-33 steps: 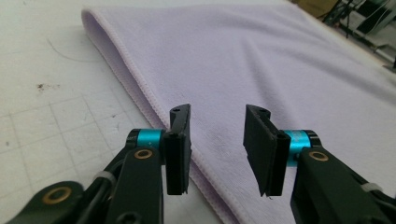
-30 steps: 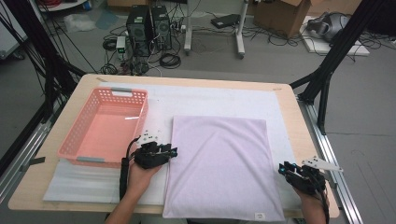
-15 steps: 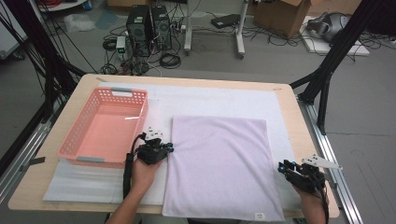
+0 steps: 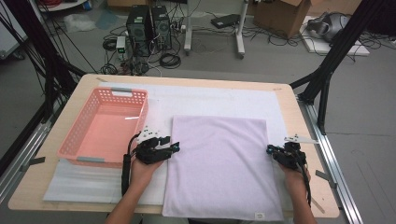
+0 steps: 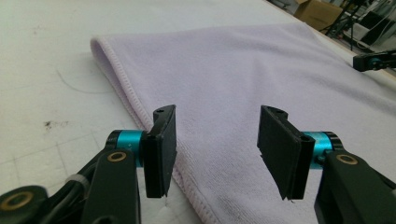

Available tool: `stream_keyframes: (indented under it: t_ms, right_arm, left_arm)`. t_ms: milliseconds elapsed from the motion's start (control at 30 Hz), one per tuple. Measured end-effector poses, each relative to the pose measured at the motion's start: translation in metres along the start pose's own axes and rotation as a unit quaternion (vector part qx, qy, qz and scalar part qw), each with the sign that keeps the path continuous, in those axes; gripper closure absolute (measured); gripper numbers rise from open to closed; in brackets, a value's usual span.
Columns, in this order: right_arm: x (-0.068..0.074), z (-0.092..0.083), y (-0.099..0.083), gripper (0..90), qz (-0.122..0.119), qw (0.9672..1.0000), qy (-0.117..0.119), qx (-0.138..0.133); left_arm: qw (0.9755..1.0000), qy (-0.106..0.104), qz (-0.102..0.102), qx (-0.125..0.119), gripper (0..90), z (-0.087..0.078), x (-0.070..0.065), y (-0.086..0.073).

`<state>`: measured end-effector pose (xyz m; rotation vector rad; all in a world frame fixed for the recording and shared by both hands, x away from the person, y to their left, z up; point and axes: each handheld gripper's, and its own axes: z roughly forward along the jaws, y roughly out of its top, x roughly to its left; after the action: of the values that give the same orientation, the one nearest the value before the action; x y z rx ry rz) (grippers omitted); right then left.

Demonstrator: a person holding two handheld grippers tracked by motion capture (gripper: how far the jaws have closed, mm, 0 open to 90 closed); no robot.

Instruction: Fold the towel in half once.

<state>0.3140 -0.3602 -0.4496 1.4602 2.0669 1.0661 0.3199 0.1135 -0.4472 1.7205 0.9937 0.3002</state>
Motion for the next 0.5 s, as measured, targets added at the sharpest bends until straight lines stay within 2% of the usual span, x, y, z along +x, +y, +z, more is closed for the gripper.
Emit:
stream_keyframes:
  t_ms: [33,100,167,233,300,333,433,500]
  right_arm:
    - [0.000,-0.001,0.001,88.8,-0.011,0.9998,-0.013,0.004]
    - [0.000,-0.002,0.001,88.8,-0.007,0.9993,-0.037,0.001]
    - [-0.003,-0.002,0.001,86.1,0.012,0.9995,-0.031,0.000]
    - [-0.003,-0.004,0.001,67.7,0.020,0.9993,-0.031,-0.007]
    - [-0.006,-0.003,0.001,62.0,0.039,0.9991,-0.013,-0.010]
    - [-0.006,-0.001,0.001,60.9,0.040,0.9991,-0.012,-0.005]
    - [-0.001,0.005,0.004,63.2,0.018,0.9995,-0.027,0.005]
    - [0.004,0.006,0.005,75.2,0.012,0.9995,-0.027,0.009]
  left_arm:
    - [1.0000,-0.002,0.000,0.000,46.6,0.000,0.000,0.000]
    - [1.0000,-0.004,-0.001,0.000,46.3,0.000,0.000,0.000]
    - [1.0000,-0.003,0.000,0.001,45.6,0.000,0.000,0.000]
    - [1.0000,-0.003,-0.001,0.000,45.2,-0.001,0.000,0.000]
    - [1.0000,0.002,-0.004,0.001,45.1,0.000,0.001,0.000]
    - [1.0000,0.004,-0.005,0.005,45.2,0.001,0.002,-0.001]
    - [0.9999,0.006,-0.011,0.012,45.2,0.003,0.003,-0.001]
    - [0.9999,0.007,-0.012,0.009,45.6,0.003,0.004,-0.001]
